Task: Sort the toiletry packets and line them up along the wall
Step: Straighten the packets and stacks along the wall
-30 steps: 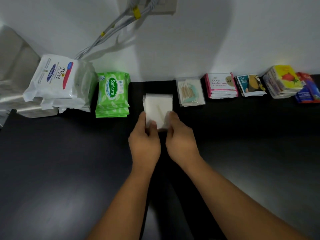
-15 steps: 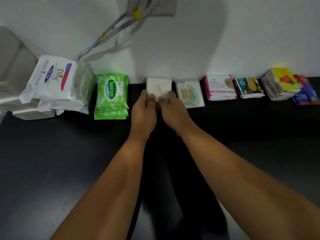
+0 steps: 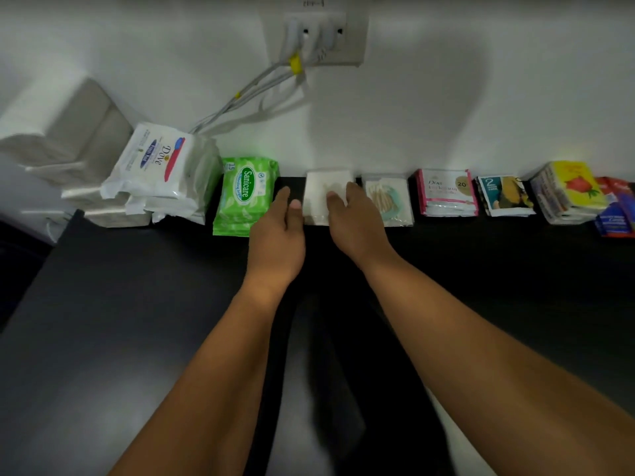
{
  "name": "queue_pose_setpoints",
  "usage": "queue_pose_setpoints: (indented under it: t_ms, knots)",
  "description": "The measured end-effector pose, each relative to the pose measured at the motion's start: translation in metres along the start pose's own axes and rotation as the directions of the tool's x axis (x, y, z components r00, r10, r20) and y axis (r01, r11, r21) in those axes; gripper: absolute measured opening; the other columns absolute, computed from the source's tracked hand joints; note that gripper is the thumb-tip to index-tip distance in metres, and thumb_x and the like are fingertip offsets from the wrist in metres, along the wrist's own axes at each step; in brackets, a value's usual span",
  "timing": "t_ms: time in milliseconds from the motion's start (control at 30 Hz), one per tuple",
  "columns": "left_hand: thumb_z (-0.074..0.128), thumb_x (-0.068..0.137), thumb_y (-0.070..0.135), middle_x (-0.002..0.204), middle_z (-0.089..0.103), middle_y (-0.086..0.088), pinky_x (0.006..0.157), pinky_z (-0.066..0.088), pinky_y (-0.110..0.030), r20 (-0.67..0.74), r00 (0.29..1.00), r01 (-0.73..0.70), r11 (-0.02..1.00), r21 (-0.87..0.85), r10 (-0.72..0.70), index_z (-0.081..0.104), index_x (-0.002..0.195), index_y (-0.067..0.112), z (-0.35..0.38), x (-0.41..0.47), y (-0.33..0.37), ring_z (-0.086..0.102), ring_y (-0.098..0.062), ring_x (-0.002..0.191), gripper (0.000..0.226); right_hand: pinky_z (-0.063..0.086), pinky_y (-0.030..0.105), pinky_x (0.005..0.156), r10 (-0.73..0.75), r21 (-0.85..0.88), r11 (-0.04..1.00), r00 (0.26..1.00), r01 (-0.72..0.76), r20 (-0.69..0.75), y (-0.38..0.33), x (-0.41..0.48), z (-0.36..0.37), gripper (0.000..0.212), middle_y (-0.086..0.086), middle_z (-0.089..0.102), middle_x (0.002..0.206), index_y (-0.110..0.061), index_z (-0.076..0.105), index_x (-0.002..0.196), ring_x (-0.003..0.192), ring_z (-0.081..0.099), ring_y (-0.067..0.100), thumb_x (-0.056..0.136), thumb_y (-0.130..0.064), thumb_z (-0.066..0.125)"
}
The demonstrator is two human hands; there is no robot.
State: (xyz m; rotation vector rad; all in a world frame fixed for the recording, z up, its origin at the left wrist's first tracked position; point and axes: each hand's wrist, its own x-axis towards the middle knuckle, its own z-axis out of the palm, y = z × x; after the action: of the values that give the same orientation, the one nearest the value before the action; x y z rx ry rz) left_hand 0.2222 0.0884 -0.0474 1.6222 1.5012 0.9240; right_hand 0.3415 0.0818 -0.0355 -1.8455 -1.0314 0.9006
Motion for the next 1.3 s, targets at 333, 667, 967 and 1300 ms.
queue_pose_setpoints:
  t_ms: [333, 667, 967, 1300]
  knots:
    - [0.054, 0.100, 0.025, 0.136, 0.061, -0.006, 0.104, 0.040, -0.024, -0.273, 0.961, 0.076, 0.992, 0.101, -0.045, 0.053, 0.140, 0.011, -0.073, -0.014, -0.033, 0.056, -0.019, 0.126, 0.042, 0.030, 0.028, 0.113, -0.083, -0.040, 0.995, 0.984, 0.091, 0.159, -0.012, -0.044, 0.044, 0.049, 0.008, 0.047, 0.149, -0.013, 0.043, 0.147, 0.138, 0.043, 0.021, 0.101, -0.030, 0.047]
    - [0.047, 0.104, 0.026, 0.118, 0.065, -0.013, 0.078, 0.034, -0.020, -0.023, 0.989, 0.146, 0.987, 0.072, -0.145, 0.050, 0.135, 0.009, -0.082, 0.016, -0.053, 0.059, -0.023, 0.108, 0.036, 0.049, 0.045, 0.091, 0.048, 0.055, 0.997, 0.998, -0.050, 0.045, -0.027, -0.014, 0.116, 0.027, 0.017, 0.067, 0.110, -0.005, 0.061, 0.110, 0.102, 0.062, 0.035, 0.095, -0.023, 0.049]
    - [0.045, 0.105, 0.029, 0.119, 0.063, 0.001, 0.088, 0.036, -0.023, 0.099, 0.985, 0.147, 0.985, -0.090, -0.138, 0.056, 0.135, 0.013, -0.095, 0.030, -0.070, 0.056, -0.015, 0.108, 0.035, 0.052, 0.040, 0.090, 0.054, -0.009, 0.998, 0.995, -0.055, -0.081, -0.025, -0.014, 0.134, 0.029, 0.010, 0.071, 0.107, -0.018, 0.068, 0.114, 0.099, 0.065, 0.028, 0.095, -0.021, 0.045]
    - [0.048, 0.104, 0.037, 0.128, 0.058, 0.010, 0.101, 0.040, -0.024, 0.302, 0.937, 0.219, 0.969, -0.110, -0.178, 0.049, 0.145, 0.024, -0.139, -0.049, -0.088, 0.052, -0.005, 0.118, 0.043, 0.050, 0.027, 0.094, 0.171, 0.149, 0.976, 0.983, -0.161, -0.060, -0.006, -0.112, 0.120, 0.033, -0.003, 0.071, 0.112, -0.031, 0.064, 0.128, 0.105, 0.064, 0.013, 0.100, -0.027, 0.047]
